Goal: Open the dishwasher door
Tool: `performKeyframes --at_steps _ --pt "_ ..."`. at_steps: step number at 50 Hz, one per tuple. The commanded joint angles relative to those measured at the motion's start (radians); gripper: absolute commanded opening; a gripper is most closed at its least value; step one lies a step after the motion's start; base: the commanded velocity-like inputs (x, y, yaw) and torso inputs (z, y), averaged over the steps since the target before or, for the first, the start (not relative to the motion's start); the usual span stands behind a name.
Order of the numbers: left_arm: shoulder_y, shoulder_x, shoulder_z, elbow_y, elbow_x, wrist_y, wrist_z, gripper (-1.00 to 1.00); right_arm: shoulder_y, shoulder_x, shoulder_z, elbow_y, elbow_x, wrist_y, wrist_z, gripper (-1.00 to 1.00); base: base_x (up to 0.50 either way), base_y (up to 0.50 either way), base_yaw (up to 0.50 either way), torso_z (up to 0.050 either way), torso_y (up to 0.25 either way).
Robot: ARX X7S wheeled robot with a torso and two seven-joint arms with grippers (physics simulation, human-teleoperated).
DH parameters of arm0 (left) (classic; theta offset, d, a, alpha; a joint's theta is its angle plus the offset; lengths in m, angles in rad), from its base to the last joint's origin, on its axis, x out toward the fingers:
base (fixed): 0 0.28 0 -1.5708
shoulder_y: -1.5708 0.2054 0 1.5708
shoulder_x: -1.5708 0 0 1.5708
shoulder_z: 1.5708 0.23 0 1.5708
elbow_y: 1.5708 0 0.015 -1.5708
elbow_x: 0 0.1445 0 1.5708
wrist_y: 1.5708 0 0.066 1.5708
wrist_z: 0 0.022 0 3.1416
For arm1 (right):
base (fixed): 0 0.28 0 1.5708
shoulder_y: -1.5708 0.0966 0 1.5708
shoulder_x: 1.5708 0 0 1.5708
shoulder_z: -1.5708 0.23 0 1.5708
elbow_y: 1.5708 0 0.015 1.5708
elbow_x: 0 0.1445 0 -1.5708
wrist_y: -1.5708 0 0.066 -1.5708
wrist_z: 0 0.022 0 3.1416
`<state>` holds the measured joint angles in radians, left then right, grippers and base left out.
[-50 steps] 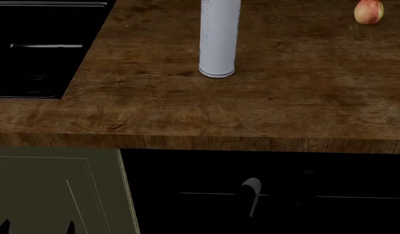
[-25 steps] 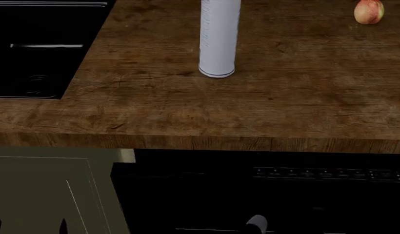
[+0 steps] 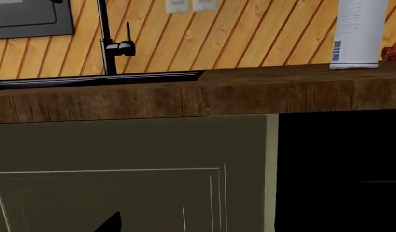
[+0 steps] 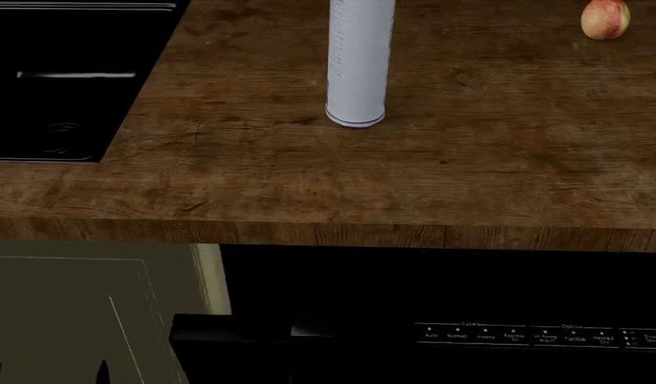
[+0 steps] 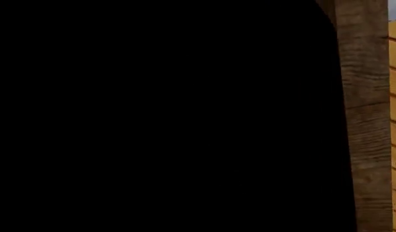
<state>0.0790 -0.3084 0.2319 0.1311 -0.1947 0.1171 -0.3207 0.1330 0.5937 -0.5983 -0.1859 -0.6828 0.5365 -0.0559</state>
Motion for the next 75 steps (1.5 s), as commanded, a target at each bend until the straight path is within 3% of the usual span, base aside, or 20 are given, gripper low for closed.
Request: performKeyframes --at_steps 1,18,36,75 --pt "-0.002 -0.006 -0.002 0.002 -0.004 0.001 -0.004 1.00 -0.080 0.006 -0.009 -0.025 0.074 0.007 0.028 -1.00 0.00 0.00 0.00 0.000 0.000" --pt "0.111 -0.098 -0.154 0.102 -0.044 -0.009 -0.085 1.00 -0.176 0.027 0.012 -0.070 0.089 0.005 0.078 -1.00 0.00 0.00 0.00 0.000 0.000" --pt "0.170 -0.146 -0.238 0.168 -0.062 -0.031 -0.129 1.00 -0.335 0.057 0.025 -0.160 0.092 0.007 0.146 -1.00 0.00 0.00 0.00 0.000 0.000" --pt "0.180 -0.170 -0.254 0.213 -0.065 -0.056 -0.146 1.00 -0.640 0.063 -0.025 -0.063 0.138 -0.111 0.371 -1.00 0.00 0.00 0.00 0.000 0.000"
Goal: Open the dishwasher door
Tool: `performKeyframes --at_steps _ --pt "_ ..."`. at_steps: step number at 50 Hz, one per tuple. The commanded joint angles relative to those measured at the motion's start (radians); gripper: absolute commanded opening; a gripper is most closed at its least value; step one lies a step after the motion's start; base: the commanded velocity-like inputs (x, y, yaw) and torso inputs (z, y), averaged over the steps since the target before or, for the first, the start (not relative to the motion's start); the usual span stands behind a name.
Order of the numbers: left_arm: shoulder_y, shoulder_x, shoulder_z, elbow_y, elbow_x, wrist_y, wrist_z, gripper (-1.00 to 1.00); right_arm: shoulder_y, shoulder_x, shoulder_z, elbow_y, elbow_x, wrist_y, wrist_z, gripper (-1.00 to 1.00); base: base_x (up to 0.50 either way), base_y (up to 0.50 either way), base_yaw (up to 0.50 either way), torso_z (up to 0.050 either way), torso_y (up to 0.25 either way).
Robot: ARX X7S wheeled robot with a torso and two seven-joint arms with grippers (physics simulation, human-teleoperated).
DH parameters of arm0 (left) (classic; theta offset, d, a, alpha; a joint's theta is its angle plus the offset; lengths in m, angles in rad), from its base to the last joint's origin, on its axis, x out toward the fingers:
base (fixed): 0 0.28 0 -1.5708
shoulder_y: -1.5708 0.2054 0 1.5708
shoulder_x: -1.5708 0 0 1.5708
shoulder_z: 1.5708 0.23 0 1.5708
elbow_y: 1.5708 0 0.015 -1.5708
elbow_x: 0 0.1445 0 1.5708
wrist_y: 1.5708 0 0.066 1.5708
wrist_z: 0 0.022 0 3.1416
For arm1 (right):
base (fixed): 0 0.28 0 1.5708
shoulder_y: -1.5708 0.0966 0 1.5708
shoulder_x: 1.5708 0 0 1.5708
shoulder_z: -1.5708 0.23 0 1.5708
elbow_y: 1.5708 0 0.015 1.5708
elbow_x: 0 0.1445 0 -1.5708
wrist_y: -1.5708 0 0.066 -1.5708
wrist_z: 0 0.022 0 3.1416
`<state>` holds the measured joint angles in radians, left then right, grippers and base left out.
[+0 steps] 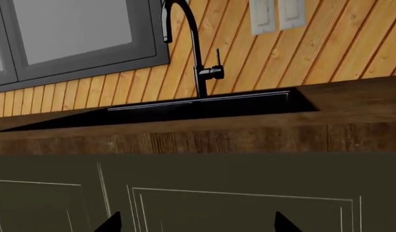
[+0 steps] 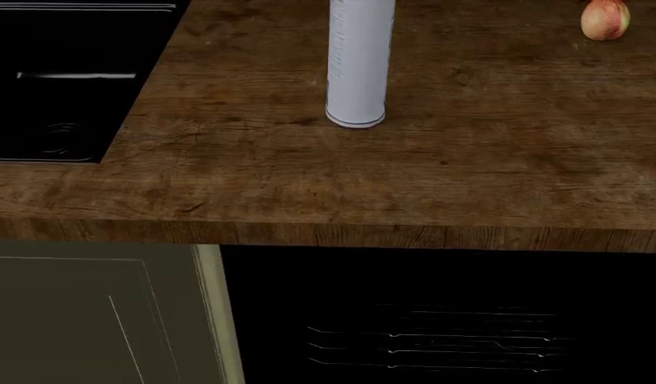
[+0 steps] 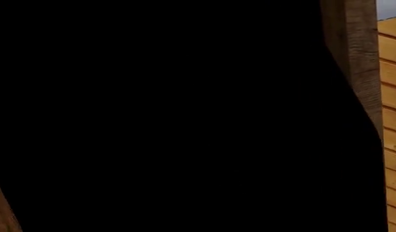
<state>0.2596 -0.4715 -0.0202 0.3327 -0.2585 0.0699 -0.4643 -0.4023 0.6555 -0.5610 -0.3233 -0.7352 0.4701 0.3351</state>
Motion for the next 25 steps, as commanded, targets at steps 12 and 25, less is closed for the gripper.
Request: performKeyframes --at_steps 12,25 --pt "-0.024 -0.008 0.010 0.013 0.000 -0.023 -0.002 1.00 -0.168 0.020 -0.092 0.090 0.195 -0.059 -0.009 -1.00 0.00 0.00 0.00 -0.002 0.000" --pt "-0.026 -0.012 0.008 0.022 -0.002 -0.029 -0.006 1.00 -0.216 0.012 -0.120 0.148 0.219 -0.090 0.032 -1.00 0.00 0.00 0.00 -0.003 0.000"
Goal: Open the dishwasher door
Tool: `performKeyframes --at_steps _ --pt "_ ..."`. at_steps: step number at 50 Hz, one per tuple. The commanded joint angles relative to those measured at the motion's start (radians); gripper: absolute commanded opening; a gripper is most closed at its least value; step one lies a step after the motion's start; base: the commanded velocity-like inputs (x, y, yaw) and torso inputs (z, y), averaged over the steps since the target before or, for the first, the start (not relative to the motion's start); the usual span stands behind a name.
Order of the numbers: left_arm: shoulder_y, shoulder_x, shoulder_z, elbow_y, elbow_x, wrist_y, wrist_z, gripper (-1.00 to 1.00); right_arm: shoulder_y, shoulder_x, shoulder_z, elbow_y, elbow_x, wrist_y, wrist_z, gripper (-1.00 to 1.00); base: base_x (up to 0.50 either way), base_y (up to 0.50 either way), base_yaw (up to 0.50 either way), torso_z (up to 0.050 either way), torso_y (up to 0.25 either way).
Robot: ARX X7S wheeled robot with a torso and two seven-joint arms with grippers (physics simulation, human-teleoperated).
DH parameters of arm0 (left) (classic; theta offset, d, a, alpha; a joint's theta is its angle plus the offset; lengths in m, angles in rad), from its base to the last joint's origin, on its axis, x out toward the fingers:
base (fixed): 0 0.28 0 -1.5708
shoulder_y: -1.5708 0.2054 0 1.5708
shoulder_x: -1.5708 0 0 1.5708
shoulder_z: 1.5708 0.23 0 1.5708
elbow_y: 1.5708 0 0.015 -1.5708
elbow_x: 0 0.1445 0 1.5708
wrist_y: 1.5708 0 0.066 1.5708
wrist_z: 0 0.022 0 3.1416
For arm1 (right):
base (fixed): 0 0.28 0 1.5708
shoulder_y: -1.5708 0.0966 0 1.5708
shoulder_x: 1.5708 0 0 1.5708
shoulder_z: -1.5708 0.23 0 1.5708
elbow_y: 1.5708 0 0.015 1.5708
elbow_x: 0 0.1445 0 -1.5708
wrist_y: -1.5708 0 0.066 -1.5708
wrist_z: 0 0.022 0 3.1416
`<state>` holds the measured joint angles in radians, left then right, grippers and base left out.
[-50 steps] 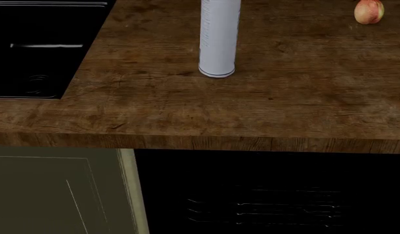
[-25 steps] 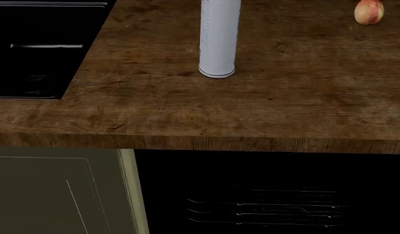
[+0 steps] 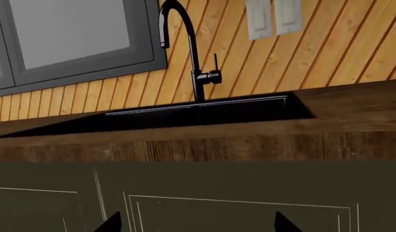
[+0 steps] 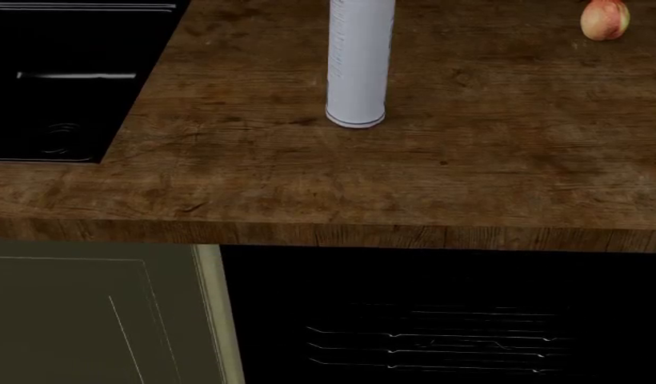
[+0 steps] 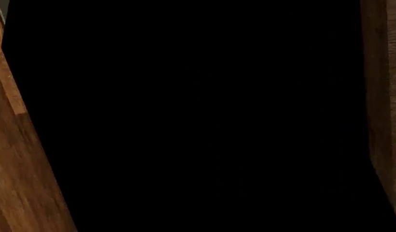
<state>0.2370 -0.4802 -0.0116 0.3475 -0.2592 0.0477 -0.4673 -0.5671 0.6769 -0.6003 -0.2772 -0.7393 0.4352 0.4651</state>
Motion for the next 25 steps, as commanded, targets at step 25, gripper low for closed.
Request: performKeyframes --at_steps 25 --pt "0.009 -0.006 -0.012 -0.001 -0.007 0.012 -0.006 1.00 -0.112 -0.026 -0.142 0.249 0.281 -0.123 -0.054 -1.00 0.00 0.00 0.00 -0.003 0.000"
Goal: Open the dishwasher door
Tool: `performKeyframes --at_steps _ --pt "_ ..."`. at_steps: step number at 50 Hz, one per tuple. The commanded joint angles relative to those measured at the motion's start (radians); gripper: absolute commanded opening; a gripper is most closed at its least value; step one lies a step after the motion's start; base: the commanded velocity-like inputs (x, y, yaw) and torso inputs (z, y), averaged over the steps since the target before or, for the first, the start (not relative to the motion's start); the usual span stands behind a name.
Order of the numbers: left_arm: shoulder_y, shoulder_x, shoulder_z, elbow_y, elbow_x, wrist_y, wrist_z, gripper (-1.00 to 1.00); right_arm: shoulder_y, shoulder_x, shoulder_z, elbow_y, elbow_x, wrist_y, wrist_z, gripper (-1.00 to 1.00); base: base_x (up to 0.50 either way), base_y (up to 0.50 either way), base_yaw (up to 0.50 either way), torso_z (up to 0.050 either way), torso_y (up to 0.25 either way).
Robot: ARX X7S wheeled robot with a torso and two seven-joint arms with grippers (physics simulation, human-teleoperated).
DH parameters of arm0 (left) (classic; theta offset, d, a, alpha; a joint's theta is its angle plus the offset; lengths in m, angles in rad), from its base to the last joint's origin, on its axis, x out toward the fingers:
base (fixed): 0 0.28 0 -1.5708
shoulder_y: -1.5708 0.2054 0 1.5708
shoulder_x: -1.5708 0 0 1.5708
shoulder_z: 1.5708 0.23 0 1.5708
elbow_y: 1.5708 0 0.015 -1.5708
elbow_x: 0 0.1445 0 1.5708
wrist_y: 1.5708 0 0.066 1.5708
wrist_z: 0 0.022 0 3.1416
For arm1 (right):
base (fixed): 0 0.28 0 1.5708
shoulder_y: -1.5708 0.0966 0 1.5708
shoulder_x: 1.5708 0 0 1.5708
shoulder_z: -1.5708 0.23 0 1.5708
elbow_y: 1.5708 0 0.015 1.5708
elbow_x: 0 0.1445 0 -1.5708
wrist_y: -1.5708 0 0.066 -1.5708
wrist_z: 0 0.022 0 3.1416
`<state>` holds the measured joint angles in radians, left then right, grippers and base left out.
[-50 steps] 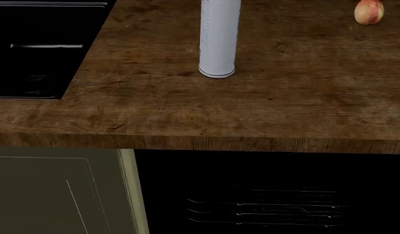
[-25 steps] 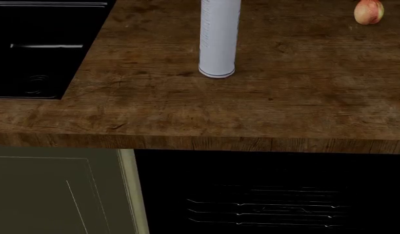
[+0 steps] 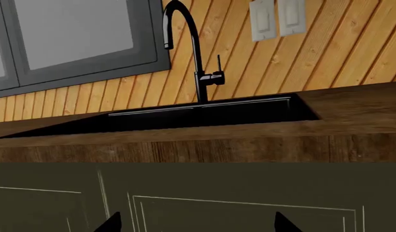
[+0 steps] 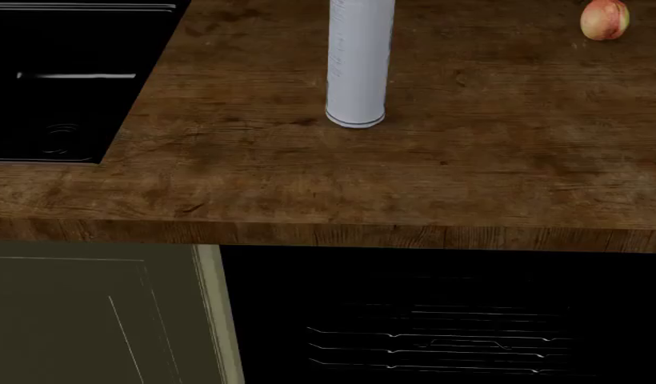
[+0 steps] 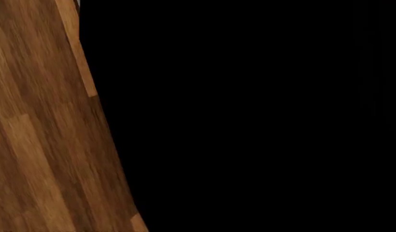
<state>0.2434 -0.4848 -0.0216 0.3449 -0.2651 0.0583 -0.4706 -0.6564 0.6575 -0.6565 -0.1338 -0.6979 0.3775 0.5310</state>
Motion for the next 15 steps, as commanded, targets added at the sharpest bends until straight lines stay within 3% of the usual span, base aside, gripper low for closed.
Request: performKeyframes --at_steps 1,15 --pt "0.002 -0.001 -0.002 -0.001 -0.002 0.003 -0.002 1.00 -0.023 -0.007 -0.088 0.106 0.238 -0.061 -0.119 -1.00 0.00 0.00 0.00 0.000 0.000" --pt "0.008 0.001 -0.003 -0.010 -0.001 0.017 -0.002 1.00 -0.069 0.019 -0.118 -0.001 0.246 0.059 -0.196 -1.00 0.00 0.00 0.00 0.000 0.000"
